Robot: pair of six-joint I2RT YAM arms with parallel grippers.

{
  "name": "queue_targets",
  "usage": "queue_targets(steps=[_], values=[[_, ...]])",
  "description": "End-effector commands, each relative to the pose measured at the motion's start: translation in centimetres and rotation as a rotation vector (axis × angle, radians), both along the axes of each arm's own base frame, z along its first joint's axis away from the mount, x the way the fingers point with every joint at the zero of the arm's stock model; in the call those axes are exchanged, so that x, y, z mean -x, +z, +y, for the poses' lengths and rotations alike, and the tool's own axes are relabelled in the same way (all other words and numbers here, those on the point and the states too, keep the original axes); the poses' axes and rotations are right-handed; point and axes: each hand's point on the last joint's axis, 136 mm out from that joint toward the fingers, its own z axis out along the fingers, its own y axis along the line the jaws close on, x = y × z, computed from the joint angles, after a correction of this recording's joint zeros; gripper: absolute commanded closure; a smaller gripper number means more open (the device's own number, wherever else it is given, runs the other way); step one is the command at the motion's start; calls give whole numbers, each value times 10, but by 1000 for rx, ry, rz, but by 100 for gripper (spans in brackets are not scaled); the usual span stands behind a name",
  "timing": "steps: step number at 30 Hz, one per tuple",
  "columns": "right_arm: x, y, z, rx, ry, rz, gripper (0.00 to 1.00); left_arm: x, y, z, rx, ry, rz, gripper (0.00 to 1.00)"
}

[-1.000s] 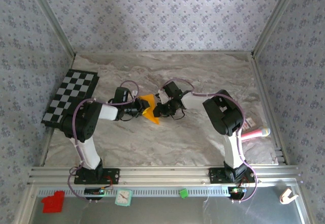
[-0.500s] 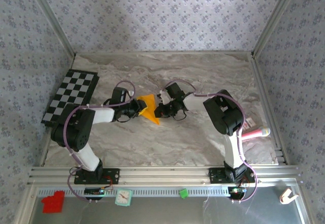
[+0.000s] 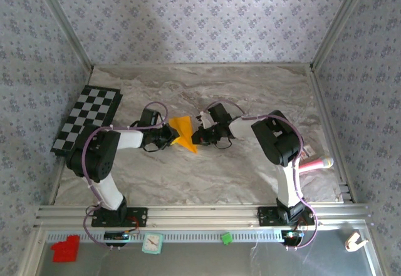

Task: Fold a paper plane with a square sheet of paper (pick it up from the middle)
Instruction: Fourth fold the wing at the center of the table.

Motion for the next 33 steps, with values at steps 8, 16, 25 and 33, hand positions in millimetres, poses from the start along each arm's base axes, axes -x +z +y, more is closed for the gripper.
queue_targets(steps=[8, 16, 25, 33], values=[[13, -35, -23, 64, -97, 172, 97, 18, -25, 8, -65, 6, 114, 86], [16, -43, -30, 82, -140, 235, 97, 16, -24, 7, -59, 8, 110, 86], [21, -52, -34, 100, -154, 303, 96, 10, -15, -2, -17, -18, 82, 86], [23, -59, -39, 130, -160, 336, 96, -17, 45, -32, 115, -132, -121, 83]])
